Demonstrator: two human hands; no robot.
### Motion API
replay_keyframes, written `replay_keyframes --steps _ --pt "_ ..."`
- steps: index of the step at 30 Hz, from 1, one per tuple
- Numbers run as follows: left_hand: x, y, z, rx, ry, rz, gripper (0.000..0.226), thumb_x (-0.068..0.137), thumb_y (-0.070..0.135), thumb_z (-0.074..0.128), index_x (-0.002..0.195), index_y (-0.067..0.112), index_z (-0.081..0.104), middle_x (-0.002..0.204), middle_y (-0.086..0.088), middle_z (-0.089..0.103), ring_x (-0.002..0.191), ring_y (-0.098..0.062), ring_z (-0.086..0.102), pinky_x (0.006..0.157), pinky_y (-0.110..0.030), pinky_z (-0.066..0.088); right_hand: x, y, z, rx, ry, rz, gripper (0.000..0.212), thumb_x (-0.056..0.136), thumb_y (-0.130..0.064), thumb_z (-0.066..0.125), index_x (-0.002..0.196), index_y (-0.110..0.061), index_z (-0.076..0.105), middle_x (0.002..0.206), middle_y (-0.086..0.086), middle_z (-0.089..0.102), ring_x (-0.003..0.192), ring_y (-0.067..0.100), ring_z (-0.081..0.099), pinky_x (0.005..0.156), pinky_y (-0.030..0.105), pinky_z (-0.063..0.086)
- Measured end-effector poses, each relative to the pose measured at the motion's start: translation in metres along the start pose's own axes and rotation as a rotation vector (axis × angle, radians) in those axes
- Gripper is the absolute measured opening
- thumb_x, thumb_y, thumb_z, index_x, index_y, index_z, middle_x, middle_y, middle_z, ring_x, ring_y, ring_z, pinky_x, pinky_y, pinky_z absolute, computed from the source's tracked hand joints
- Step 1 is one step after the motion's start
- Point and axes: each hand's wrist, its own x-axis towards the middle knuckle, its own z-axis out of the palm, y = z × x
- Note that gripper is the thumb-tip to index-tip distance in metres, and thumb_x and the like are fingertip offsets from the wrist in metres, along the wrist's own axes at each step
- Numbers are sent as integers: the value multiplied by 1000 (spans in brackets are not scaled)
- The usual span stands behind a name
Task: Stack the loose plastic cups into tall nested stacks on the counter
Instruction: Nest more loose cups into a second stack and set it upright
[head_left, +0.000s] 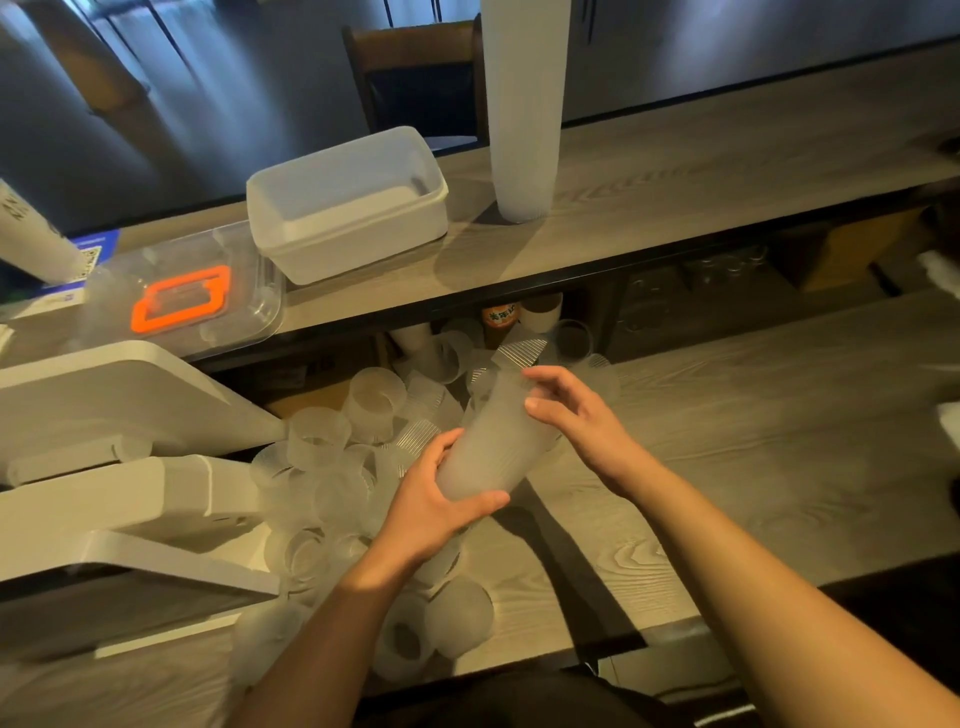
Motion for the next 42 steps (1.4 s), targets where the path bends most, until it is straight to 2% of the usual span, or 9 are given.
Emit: replay_keyframes --steps 3,7,11,16,18,23,30,37,42 --pt "-3 2 1 -33 33 13 77 57 57 86 124 51 49 121 17 57 104 0 61 78 -30 60 -4 8 20 -20 -17 13 65 76 -62 64 132 -32 52 126 -5 54 117 6 53 92 21 45" --pt "-6 2 -2 3 75 16 73 56 61 83 120 55 47 120 22 55 102 6 58 76 -27 59 -9 18 34 -35 -67 45 59 92 -57 53 142 -26 45 135 -12 48 116 -13 45 89 4 38" --pt "-6 -6 -5 -12 128 -26 87 53 65 81 131 40 50 125 15 56 109 -5 58 85 -34 58 -5 31 28 38 71 141 61 97 -63 42 146 -28 41 139 -6 49 128 9 48 101 25 41" --pt "-9 -3 -5 -30 120 -40 88 52 65 80 130 40 48 123 16 55 109 -7 58 80 -29 58 6 61 4 42 394 293 62 96 -47 60 146 -15 41 120 1 55 101 10 55 76 18 42" --pt "-10 -2 -5 -36 118 -54 88 50 66 78 128 42 47 123 18 53 109 -6 57 77 -24 55 11 75 -2 23 404 345 72 92 -47 66 148 -15 37 122 1 55 102 14 59 75 19 47" --pt "-10 -3 -8 -50 111 -99 89 47 67 77 126 43 45 123 19 51 109 -7 56 73 -20 54 33 96 -4 -47 439 435 94 78 -59 75 150 -14 35 147 12 48 132 30 49 106 45 46" --pt "-9 -8 -14 -125 150 -126 81 45 59 80 118 45 49 122 14 54 108 -8 58 71 -18 55 57 108 5 -117 451 459 100 72 -57 82 149 -12 37 148 13 47 134 32 48 105 46 48" --pt "-10 -12 -16 -116 126 -166 96 45 61 77 132 35 46 124 10 53 107 -12 58 68 -17 54 65 116 8 -108 467 500 106 67 -60 84 150 -15 35 149 12 46 135 34 48 105 52 49" --pt "-11 -15 -18 -114 129 -186 97 46 60 79 133 33 48 125 7 54 109 -14 58 70 -20 55 71 116 8 -50 460 501 91 74 -52 83 146 -16 40 143 11 49 128 32 52 102 49 51"
